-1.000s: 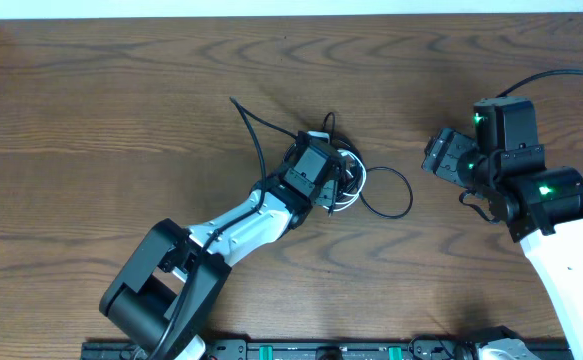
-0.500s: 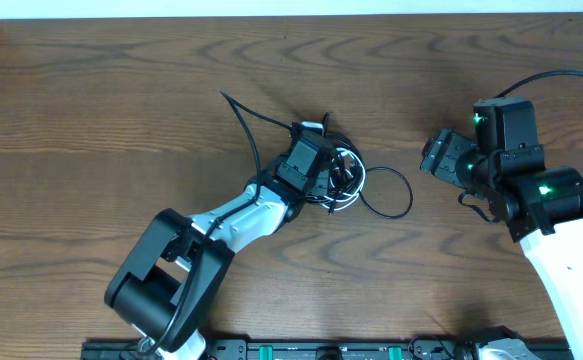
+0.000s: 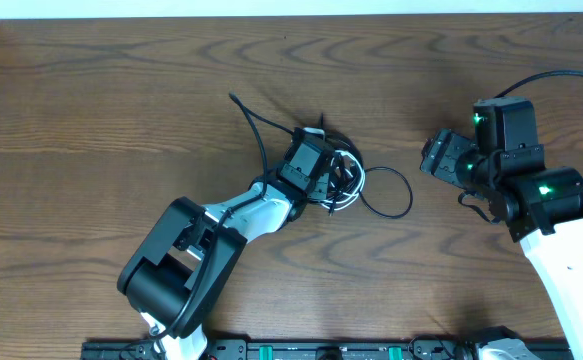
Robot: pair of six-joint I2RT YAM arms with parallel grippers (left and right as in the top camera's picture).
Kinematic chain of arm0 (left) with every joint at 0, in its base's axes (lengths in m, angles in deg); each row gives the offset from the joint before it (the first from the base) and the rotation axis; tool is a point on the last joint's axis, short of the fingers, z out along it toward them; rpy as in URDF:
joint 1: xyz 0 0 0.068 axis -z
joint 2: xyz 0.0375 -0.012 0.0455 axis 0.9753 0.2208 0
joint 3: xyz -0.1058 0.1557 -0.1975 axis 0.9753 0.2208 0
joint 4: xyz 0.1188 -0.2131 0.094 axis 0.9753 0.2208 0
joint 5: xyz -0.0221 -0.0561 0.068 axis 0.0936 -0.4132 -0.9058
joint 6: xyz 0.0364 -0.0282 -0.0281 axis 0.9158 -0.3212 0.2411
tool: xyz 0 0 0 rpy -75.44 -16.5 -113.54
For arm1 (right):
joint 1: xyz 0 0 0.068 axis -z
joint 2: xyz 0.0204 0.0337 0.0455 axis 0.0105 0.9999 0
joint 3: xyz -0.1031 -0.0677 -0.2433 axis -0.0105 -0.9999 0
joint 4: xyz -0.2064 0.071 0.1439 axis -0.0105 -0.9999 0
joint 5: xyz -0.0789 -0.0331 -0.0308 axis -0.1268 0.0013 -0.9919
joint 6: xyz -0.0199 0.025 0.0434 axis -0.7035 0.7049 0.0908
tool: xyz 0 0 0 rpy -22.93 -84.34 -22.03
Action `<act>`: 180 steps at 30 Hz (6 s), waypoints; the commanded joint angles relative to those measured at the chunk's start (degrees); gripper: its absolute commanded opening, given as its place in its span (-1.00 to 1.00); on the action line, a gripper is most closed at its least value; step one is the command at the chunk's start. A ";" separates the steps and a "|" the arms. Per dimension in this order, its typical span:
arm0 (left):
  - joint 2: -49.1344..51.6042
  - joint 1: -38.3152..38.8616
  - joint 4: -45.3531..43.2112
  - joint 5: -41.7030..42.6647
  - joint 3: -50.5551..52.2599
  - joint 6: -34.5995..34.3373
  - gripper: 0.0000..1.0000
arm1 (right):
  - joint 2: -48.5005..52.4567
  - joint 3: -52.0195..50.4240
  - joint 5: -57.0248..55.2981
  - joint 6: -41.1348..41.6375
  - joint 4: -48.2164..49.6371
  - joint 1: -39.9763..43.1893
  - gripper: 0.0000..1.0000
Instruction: Untangle cables
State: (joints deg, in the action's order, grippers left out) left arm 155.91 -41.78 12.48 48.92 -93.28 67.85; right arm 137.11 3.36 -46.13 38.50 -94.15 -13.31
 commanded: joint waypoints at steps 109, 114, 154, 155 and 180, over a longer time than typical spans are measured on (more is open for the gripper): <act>-33.38 -19.08 17.70 23.89 -0.98 -11.13 0.91 | 23.93 0.61 31.01 -11.45 17.46 6.91 0.68; -33.38 -19.10 18.88 23.89 -0.98 -11.10 0.92 | 23.93 0.61 30.99 -11.43 16.70 5.86 0.75; -33.38 -19.10 19.02 23.89 -0.98 -11.10 0.94 | 23.93 0.61 26.36 -0.02 19.91 3.65 0.89; -33.38 -19.10 18.99 23.89 -0.98 -11.10 0.93 | 23.93 0.61 24.30 0.37 20.02 3.69 0.87; -33.38 -19.10 18.99 23.89 -0.98 -11.10 0.94 | 24.63 0.55 15.43 42.21 20.15 8.85 0.09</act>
State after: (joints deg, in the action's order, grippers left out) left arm 122.32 -60.95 31.50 72.18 -92.84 56.18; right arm 161.02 4.14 -27.03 69.32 -74.02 -4.26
